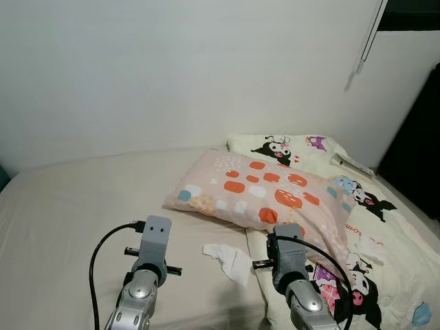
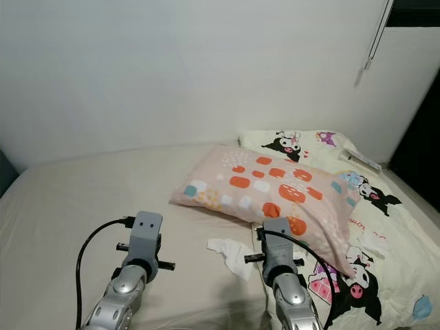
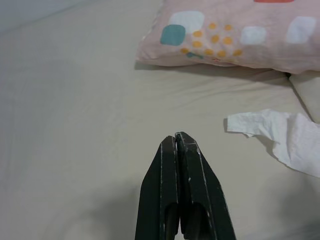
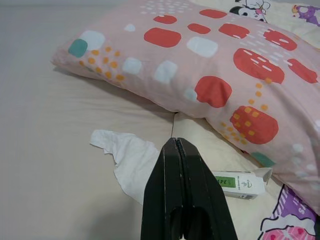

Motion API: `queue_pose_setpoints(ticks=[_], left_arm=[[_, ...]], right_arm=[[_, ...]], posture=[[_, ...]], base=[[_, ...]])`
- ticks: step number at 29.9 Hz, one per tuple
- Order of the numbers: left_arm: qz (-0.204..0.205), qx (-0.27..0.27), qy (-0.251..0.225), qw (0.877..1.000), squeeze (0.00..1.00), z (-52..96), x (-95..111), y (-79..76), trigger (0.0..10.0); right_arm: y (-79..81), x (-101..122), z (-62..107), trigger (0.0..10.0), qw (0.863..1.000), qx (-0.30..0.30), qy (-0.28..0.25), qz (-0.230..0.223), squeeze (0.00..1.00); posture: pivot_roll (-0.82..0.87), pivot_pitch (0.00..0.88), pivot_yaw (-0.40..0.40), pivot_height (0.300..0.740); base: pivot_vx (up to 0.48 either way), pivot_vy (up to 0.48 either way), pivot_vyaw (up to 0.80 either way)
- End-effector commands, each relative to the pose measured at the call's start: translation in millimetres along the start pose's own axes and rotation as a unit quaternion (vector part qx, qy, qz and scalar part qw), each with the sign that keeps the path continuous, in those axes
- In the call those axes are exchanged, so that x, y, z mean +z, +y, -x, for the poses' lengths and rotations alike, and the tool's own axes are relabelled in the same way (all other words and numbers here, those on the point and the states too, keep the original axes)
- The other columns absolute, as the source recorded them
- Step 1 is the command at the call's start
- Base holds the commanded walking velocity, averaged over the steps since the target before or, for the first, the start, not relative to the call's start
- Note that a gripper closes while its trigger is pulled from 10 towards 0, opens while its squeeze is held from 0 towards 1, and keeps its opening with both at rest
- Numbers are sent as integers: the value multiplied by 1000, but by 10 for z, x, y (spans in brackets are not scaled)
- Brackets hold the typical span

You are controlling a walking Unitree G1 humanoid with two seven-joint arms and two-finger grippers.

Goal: Clean up the room

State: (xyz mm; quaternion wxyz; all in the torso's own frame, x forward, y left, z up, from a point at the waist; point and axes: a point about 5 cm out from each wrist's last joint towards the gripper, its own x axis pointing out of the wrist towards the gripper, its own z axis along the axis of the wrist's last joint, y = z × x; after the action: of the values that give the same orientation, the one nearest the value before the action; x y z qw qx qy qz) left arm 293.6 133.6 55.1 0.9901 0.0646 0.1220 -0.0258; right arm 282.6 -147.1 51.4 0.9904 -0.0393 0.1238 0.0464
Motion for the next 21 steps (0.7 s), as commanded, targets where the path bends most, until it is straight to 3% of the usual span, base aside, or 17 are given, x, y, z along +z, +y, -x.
queue_pose_setpoints(ticks=[1,10,21], left_arm=[[-4,-6,-7,1000,0,19,0,13,10000],[0,-15,-15,1000,0,18,17,-7,10000],[1,-29,-23,999,0,21,52,-36,10000]], right_arm=[[-24,-24,6,10000,1000,-5,2,-10,0],[-42,-23,21,10000,1000,-12,0,-7,0],[-139,-28,33,10000,999,-41,-11,20,0]], posture=[[-6,24,-5,672],[-7,25,-1,638],[1,32,2,638]], base=[[0,0,0],[0,0,0],[0,0,0]])
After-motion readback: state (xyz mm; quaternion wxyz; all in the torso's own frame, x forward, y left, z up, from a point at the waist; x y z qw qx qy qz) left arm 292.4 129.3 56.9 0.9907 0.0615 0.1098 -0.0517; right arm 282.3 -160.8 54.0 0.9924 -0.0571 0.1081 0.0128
